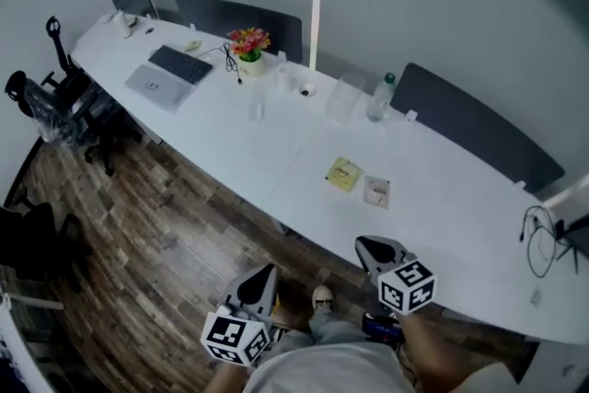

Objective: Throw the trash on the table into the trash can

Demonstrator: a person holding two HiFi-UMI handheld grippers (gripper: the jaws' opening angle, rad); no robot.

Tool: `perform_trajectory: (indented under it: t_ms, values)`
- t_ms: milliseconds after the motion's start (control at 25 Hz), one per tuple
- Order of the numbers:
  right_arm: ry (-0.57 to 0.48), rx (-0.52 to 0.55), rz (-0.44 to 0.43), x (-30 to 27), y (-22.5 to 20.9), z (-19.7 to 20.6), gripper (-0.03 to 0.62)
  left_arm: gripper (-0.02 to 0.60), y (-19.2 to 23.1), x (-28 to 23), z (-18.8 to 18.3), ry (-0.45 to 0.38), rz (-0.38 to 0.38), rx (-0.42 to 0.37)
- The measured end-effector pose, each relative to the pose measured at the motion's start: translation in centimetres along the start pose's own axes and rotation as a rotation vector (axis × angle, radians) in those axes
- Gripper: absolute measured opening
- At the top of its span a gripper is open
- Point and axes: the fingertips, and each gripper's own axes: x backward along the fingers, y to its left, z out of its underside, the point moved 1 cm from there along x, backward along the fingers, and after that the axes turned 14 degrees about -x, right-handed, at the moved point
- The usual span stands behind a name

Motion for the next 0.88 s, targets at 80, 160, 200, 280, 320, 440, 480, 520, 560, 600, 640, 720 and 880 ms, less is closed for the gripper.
perform_trajectory:
  t_ms: [80,160,200,280,320,440,480,520,560,600,640,720,880]
  values:
    - [-0.005,-0.019,0.041,0.7,-2.5,-0.2,0.031,0.002,-0.7,-1.8,-0.3,0.009,0.031,-0.012]
    - [-0.007,-0.027,0.076,0.9,-4.7,-0.5,0.031,0.002,-1.2,-3.4,-0.7,0.019,0.052,-0.017]
    - [-0.006,-0.024,0.091,0.8,-5.7,-0.7,0.031,0.002,-1.3,-4.1,-0.8,0.024,0.059,-0.018]
    - [-0.002,-0.010,0.120,0.5,-7.7,-0.9,0.031,0.002,-1.6,-5.5,-0.7,0.029,0.070,-0.019]
    - [-0.003,-0.003,0.132,0.2,-8.8,-1.1,0.031,0.002,-1.8,-6.1,-0.7,0.031,0.074,-0.019]
    - [-0.008,0.012,0.168,-1.1,-12.0,-1.6,0.032,0.002,-2.2,-8.4,-0.9,0.047,0.075,-0.016]
    - [-0.005,0.017,0.179,-1.5,-13.1,-1.7,0.032,0.002,-2.4,-9.2,-0.9,0.050,0.075,-0.015]
    - [0.002,0.020,0.187,-2.0,-14.1,-1.7,0.032,0.002,-2.5,-10.0,-1.0,0.055,0.076,-0.014]
    - [0.012,0.022,0.195,-2.5,-15.0,-1.6,0.034,0.002,-2.7,-10.8,-1.1,0.059,0.076,-0.014]
    - [0.026,0.025,0.201,-3.1,-15.9,-1.4,0.036,0.002,-2.8,-11.5,-1.1,0.062,0.077,-0.014]
    - [0.042,0.029,0.207,-3.8,-16.7,-1.2,0.054,0.002,-2.9,-12.1,-1.0,0.064,0.079,-0.015]
    - [0.078,0.036,0.220,-5.3,-18.5,-0.6,0.112,0.002,-3.0,-13.1,-0.5,0.071,0.082,-0.017]
    - [0.151,0.050,0.248,-8.0,-22.0,0.8,0.217,0.002,-2.8,-14.2,0.3,0.113,0.062,-0.003]
